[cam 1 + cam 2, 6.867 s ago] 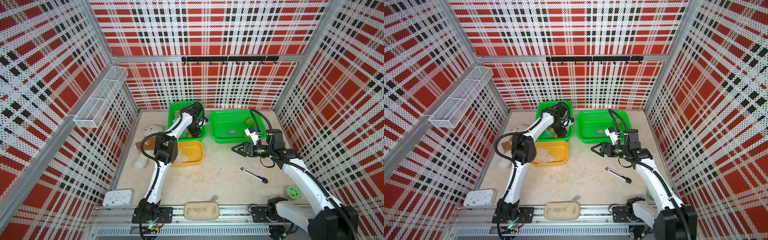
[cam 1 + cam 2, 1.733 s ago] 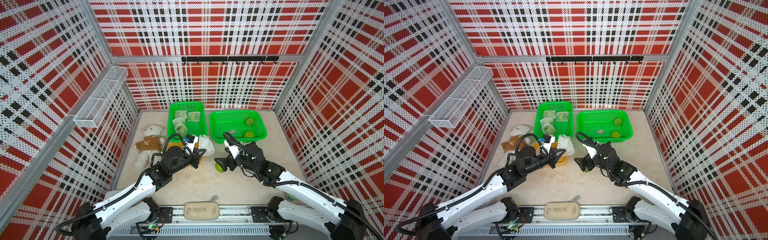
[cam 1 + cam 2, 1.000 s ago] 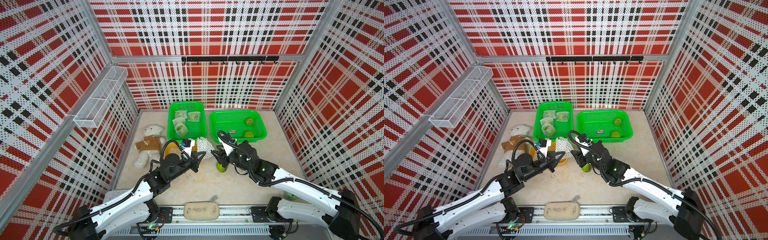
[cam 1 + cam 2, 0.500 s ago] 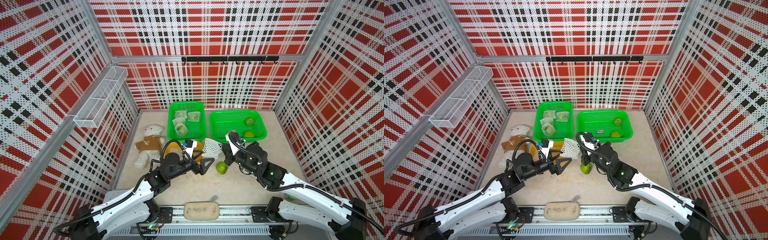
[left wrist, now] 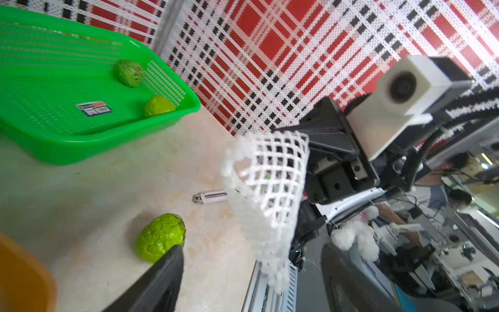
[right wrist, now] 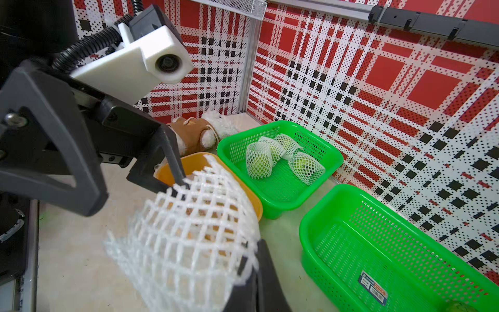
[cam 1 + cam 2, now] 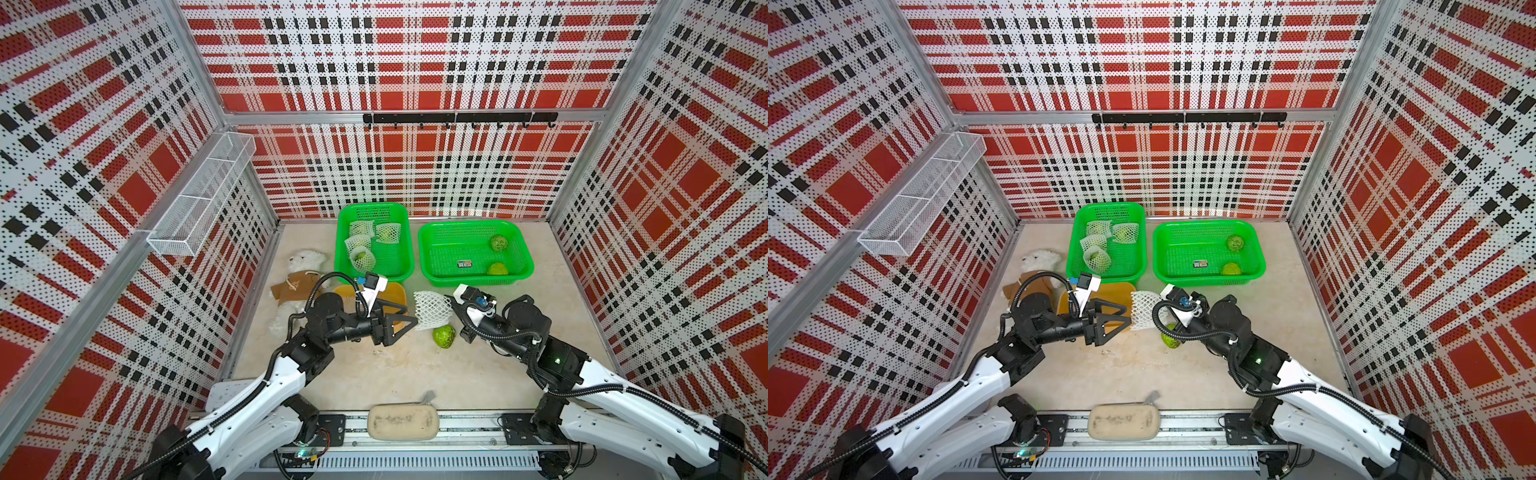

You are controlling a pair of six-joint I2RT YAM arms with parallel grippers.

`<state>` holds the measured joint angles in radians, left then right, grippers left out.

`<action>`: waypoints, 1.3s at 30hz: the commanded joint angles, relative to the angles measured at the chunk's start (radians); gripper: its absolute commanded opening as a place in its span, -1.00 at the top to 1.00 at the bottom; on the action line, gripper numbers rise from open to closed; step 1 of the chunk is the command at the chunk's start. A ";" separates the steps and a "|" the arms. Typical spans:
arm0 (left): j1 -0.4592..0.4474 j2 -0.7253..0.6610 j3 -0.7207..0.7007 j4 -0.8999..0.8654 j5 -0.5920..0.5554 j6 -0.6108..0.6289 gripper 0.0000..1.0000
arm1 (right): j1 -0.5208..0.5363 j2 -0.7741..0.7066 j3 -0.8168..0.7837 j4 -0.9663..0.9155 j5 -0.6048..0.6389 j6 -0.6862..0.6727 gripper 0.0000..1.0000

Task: Sleeve custard apples in foam nets
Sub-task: Open the foam net.

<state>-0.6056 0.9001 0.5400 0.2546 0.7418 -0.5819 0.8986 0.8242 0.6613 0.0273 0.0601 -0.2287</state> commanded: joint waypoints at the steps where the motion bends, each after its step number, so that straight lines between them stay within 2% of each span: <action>1: -0.028 0.012 0.032 0.049 0.067 0.006 -0.55 | 0.005 -0.017 0.009 0.052 -0.006 -0.037 0.90; 4: -0.057 0.034 0.031 0.056 0.056 0.009 -0.50 | 0.006 -0.017 0.009 0.060 0.001 -0.030 0.90; 6: -0.076 0.047 0.030 0.059 0.038 0.014 -0.35 | 0.006 -0.014 0.013 0.058 0.007 -0.025 0.90; 9: -0.094 0.068 0.032 0.061 0.014 0.016 0.19 | 0.006 -0.015 0.011 0.063 0.013 -0.015 0.90; 11: -0.091 0.067 0.029 0.062 -0.007 0.012 0.48 | 0.006 -0.017 0.013 0.053 0.030 -0.007 0.86; 13: -0.085 0.052 0.018 0.058 -0.037 0.012 0.83 | 0.005 -0.016 0.015 0.027 0.058 0.007 0.77; 14: -0.078 0.042 0.013 0.050 -0.055 0.012 0.96 | 0.005 -0.020 0.014 0.008 0.080 0.021 0.63; 16: -0.066 0.029 0.014 -0.026 -0.107 0.029 1.00 | 0.005 -0.040 0.001 -0.034 0.117 0.047 0.25; 17: -0.063 0.029 0.024 -0.084 -0.122 0.048 1.00 | 0.005 -0.056 -0.007 -0.062 0.047 0.065 0.00; 18: -0.060 0.033 0.044 -0.161 -0.141 0.074 1.00 | 0.005 -0.080 -0.019 -0.096 0.155 0.088 -0.38; 19: -0.063 0.039 0.067 -0.244 -0.172 0.104 1.00 | 0.003 -0.099 -0.030 -0.132 0.187 0.112 -0.66; 20: -0.069 0.047 0.094 -0.327 -0.208 0.138 1.00 | 0.001 -0.118 -0.037 -0.174 0.218 0.136 -0.88; 21: -0.083 0.058 0.120 -0.402 -0.250 0.171 1.00 | 0.000 -0.137 -0.042 -0.224 0.245 0.159 -1.00; 25: -0.165 0.156 0.246 -0.657 -0.447 0.277 1.00 | -0.010 -0.199 -0.063 -0.390 0.337 0.293 -1.00; 29: -0.236 0.297 0.376 -0.804 -0.571 0.332 1.00 | -0.039 -0.196 -0.036 -0.539 0.424 0.437 -1.00; 32: -0.274 0.383 0.439 -0.829 -0.617 0.339 1.00 | -0.067 -0.188 -0.020 -0.588 0.394 0.467 -1.00; 39: -0.320 0.573 0.587 -0.958 -0.665 0.368 1.00 | -0.086 -0.181 -0.046 -0.572 0.377 0.462 -1.00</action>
<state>-0.9077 1.4391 1.0767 -0.6079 0.1299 -0.2516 0.8173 0.6426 0.6132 -0.5533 0.4248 0.2085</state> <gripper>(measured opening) 0.052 0.998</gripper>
